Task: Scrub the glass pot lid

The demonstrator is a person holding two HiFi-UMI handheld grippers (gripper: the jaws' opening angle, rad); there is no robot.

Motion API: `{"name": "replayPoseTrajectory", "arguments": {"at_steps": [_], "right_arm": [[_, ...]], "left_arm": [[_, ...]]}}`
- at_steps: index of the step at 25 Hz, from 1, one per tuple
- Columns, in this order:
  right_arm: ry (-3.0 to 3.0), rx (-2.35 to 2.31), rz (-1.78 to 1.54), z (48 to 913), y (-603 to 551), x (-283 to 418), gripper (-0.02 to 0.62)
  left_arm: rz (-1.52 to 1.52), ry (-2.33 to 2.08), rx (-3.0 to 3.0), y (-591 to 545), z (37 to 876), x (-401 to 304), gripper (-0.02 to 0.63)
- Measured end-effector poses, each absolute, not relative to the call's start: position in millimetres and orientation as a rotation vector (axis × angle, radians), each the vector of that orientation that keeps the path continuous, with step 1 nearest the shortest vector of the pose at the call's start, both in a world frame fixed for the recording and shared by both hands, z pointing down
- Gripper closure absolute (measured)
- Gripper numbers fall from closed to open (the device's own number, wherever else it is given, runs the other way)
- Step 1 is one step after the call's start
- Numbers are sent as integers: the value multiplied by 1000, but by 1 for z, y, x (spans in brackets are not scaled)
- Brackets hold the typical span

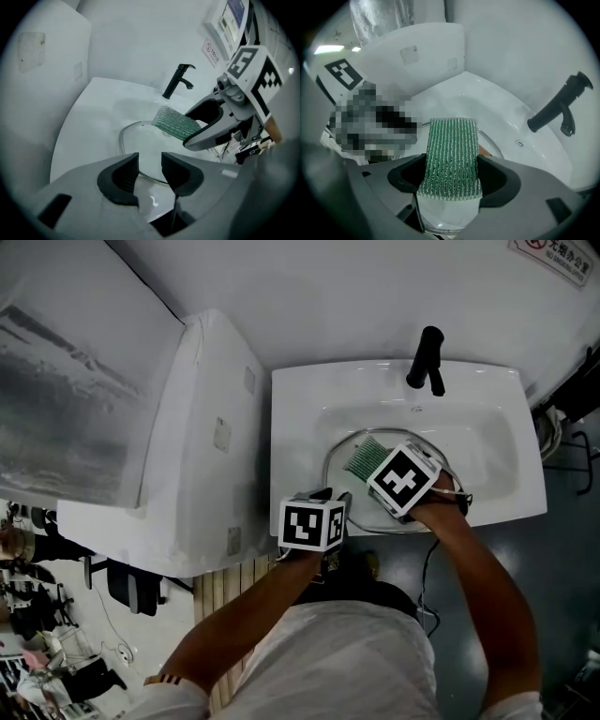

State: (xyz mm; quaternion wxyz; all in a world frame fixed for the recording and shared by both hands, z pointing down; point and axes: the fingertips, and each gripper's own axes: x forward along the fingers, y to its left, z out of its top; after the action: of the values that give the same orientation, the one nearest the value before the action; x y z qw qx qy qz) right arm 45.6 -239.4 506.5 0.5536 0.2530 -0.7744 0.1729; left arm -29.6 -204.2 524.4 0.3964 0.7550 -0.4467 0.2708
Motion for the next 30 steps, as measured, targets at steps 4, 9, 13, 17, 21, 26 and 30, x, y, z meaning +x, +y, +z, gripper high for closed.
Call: {"name": "replayPoseTrajectory", "arguments": {"at_steps": [4, 9, 13, 17, 21, 26, 30], "right_arm": [[-1867, 647, 548, 505, -238, 70, 258], [-1933, 715, 738, 506, -240, 101, 258], [-1935, 777, 882, 512, -240, 130, 258], [-1906, 837, 984, 522, -240, 156, 258], [-1936, 850, 946, 509, -235, 151, 258], [-1974, 784, 741, 489, -214, 107, 258], [-1967, 718, 652, 492, -194, 73, 258]], "left_arm": [[690, -1130, 1913, -204, 524, -30, 445], [694, -1133, 1913, -204, 525, -30, 445], [697, -1130, 1911, -204, 525, -30, 445], [700, -1126, 1913, -204, 524, -29, 445], [697, -1123, 1912, -204, 524, -29, 445], [684, -1123, 1913, -204, 524, -29, 445], [682, -1122, 1913, -204, 524, -29, 445]]}}
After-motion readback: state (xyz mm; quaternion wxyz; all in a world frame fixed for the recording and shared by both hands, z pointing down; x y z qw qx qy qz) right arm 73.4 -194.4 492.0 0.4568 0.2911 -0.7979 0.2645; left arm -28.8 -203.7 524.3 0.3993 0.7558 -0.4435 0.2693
